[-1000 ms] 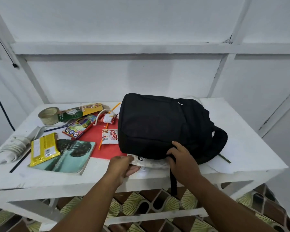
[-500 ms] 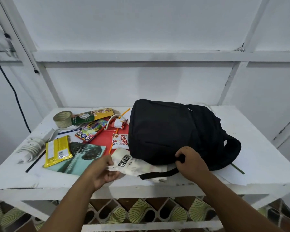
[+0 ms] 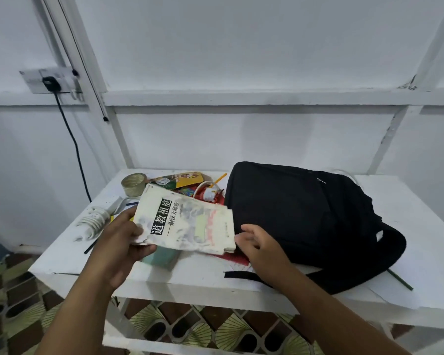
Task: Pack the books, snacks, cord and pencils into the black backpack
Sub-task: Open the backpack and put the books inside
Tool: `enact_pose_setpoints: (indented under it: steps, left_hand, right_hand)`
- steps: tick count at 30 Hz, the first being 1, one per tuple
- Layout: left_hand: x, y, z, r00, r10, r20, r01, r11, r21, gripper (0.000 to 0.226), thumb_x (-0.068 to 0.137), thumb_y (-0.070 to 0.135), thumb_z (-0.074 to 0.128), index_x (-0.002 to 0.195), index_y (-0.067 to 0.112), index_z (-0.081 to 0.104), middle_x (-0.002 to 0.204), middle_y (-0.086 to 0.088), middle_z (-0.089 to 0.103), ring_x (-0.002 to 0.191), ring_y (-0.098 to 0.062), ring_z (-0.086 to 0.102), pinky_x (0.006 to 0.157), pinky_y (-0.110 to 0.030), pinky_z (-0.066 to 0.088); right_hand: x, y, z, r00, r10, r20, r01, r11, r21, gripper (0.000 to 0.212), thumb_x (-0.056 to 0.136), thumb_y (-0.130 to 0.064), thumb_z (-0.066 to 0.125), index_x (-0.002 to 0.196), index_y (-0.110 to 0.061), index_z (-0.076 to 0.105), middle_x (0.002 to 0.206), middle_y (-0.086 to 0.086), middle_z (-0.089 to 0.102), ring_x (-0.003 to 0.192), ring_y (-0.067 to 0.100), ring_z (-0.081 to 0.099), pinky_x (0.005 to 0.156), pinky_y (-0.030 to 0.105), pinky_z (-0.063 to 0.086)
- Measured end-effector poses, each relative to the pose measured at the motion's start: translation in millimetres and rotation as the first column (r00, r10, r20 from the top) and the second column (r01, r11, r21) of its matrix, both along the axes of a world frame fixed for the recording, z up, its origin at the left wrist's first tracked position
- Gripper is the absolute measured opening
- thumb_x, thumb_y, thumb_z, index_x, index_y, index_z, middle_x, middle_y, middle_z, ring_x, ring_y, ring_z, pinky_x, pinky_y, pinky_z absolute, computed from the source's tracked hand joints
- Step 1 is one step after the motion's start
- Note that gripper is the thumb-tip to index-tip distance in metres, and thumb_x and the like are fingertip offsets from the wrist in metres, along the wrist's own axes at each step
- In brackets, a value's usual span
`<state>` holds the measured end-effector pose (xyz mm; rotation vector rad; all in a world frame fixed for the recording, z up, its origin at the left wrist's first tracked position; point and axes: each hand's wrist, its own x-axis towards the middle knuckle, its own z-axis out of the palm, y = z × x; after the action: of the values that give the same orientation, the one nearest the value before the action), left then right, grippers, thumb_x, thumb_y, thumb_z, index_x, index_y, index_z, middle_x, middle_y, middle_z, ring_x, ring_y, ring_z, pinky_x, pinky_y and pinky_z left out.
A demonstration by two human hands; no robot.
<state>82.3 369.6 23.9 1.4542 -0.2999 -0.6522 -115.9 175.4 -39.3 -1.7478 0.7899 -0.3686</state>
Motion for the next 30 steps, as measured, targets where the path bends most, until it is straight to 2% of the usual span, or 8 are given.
enact_pose_setpoints:
  steps: [3,6,10,15,19,22,24,30]
  left_hand:
    - [-9.6,-5.1,2.6,1.000,-0.013,0.027,0.014,1.000,-0.027,0.053,0.092,-0.007,0.034,0.110,0.031,0.066,0.098,0.002,0.077,0.084,-0.018,0.071,0.054,-0.028,0.058]
    - [-19.8,-16.6,-1.9,0.995,-0.042,0.085,0.043,0.999,-0.002,0.055,0.092,-0.008,0.034,0.123,0.028,0.062,0.108,-0.001,0.075,0.087,-0.018,0.073,0.059,-0.033,0.058]
    - [-38.2,-42.4,-12.5,0.987,-0.088,0.136,0.080,0.995,0.066,0.046,0.096,-0.007,0.039,0.120,0.027,0.059,0.099,0.003,0.075,0.081,-0.018,0.075,0.061,-0.037,0.059]
    - [-68.5,-91.7,-21.5,0.970,-0.189,0.152,0.167,0.975,0.148,0.046,0.095,-0.006,0.043,0.117,0.031,0.057,0.106,-0.001,0.076,0.088,-0.026,0.075,0.075,-0.046,0.060]
    - [-93.0,-143.5,-23.7,0.944,-0.276,0.179,0.244,0.952,0.183,0.041,0.090,-0.001,0.049,0.113,0.030,0.061,0.099,-0.003,0.077,0.082,-0.023,0.073,0.072,-0.039,0.056]
    - [-119.9,-191.2,-22.8,0.927,-0.324,0.190,0.298,0.942,0.155,0.041,0.090,-0.012,0.043,0.112,0.019,0.061,0.082,-0.002,0.074,0.066,-0.012,0.064,0.056,-0.023,0.047]
    - [-144.0,-224.6,-20.8,0.914,-0.352,0.202,0.325,0.933,0.156,0.038,0.092,-0.012,0.044,0.111,0.016,0.061,0.075,0.000,0.072,0.061,-0.009,0.063,0.054,-0.020,0.047]
    - [-194.0,-310.7,-21.6,0.865,-0.449,0.223,0.422,0.892,0.159,0.036,0.096,-0.003,0.048,0.118,0.019,0.065,0.099,0.000,0.078,0.093,-0.020,0.075,0.078,-0.030,0.055]
  right_hand:
    - [12.9,2.6,16.5,0.977,-0.059,0.203,-0.044,0.883,0.467,0.034,0.104,-0.034,0.048,0.133,-0.018,0.052,0.112,0.007,0.072,0.095,0.028,0.073,0.076,0.039,0.061]
    - [12.3,-3.9,26.2,0.931,-0.195,0.309,-0.026,0.808,0.588,0.026,0.104,-0.019,0.049,0.130,-0.014,0.053,0.107,0.007,0.075,0.093,0.030,0.074,0.066,0.045,0.061]
    - [-9.0,-28.4,21.6,0.932,-0.256,0.257,0.070,0.823,0.564,0.025,0.100,-0.013,0.053,0.125,-0.016,0.055,0.115,0.010,0.071,0.100,0.032,0.071,0.079,0.054,0.060]
    - [-46.7,-63.6,14.3,0.926,-0.301,0.228,0.182,0.884,0.430,0.024,0.100,-0.011,0.050,0.120,-0.023,0.054,0.115,0.003,0.070,0.100,0.023,0.070,0.085,0.049,0.059]
    - [-84.8,-102.4,10.9,0.894,-0.387,0.225,0.304,0.894,0.330,0.016,0.101,-0.020,0.053,0.116,-0.021,0.056,0.109,0.000,0.072,0.092,0.014,0.073,0.075,0.034,0.060]
    - [-121.4,-140.4,14.5,0.866,-0.443,0.233,0.368,0.879,0.304,0.011,0.102,-0.023,0.052,0.112,-0.023,0.057,0.108,-0.001,0.072,0.088,0.012,0.072,0.068,0.028,0.058]
    - [-148.3,-167.5,16.3,0.868,-0.438,0.233,0.360,0.880,0.311,0.015,0.102,-0.025,0.052,0.117,-0.028,0.055,0.111,-0.005,0.069,0.092,0.012,0.071,0.064,0.026,0.058]
    - [-211.0,-239.9,12.3,0.815,-0.487,0.313,0.371,0.855,0.364,0.042,0.098,-0.003,0.054,0.132,-0.027,0.048,0.123,0.001,0.067,0.102,0.019,0.071,0.078,0.045,0.061]
